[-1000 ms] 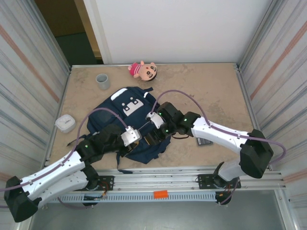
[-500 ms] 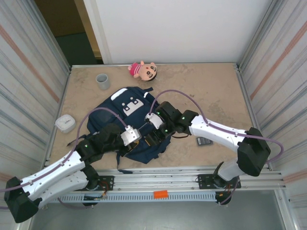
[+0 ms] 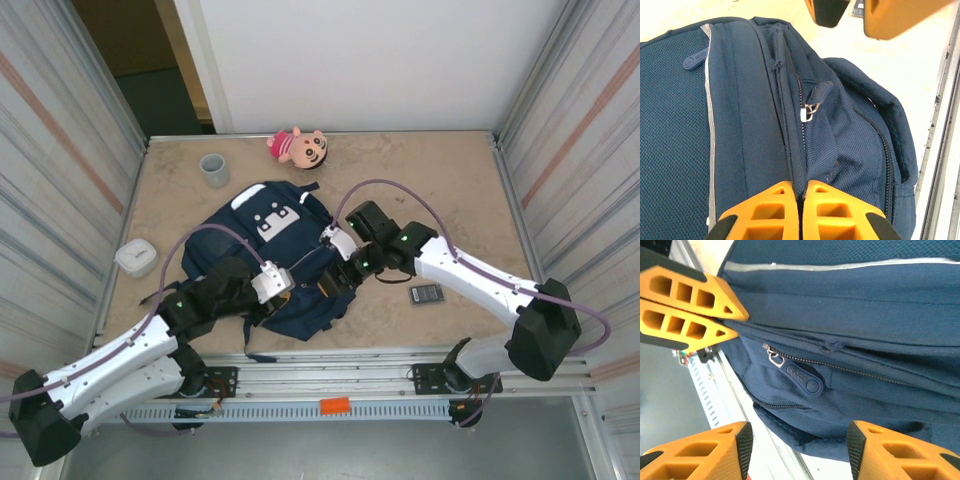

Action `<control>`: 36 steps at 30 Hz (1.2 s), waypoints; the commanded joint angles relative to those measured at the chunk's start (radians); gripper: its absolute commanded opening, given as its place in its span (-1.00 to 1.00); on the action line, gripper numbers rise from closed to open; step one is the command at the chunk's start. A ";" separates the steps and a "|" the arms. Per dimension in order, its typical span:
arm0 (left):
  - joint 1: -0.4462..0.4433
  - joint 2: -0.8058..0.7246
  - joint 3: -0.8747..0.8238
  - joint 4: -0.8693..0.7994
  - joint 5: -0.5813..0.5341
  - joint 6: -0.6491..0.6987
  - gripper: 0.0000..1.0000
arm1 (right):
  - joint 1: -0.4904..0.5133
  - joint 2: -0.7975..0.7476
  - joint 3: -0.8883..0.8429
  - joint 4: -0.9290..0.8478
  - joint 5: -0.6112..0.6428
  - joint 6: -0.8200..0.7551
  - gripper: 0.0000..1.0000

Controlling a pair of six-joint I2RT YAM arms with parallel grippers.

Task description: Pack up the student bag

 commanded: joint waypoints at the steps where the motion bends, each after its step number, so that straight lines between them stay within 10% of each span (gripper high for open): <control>1: 0.008 -0.016 0.015 0.126 0.049 -0.015 -1.00 | 0.044 0.028 0.042 -0.003 0.050 -0.036 0.05; 17: 0.012 -0.022 0.013 0.169 0.107 -0.021 -1.00 | 0.097 0.160 0.086 0.111 0.064 -0.047 0.01; 28: 0.014 -0.034 0.019 0.064 0.014 -0.003 -1.00 | 0.001 0.111 0.048 0.056 0.062 -0.011 -1.00; 36: 0.014 -0.050 0.021 -0.023 -0.031 0.037 -1.00 | -0.061 0.116 0.032 -0.011 0.084 -0.024 -1.00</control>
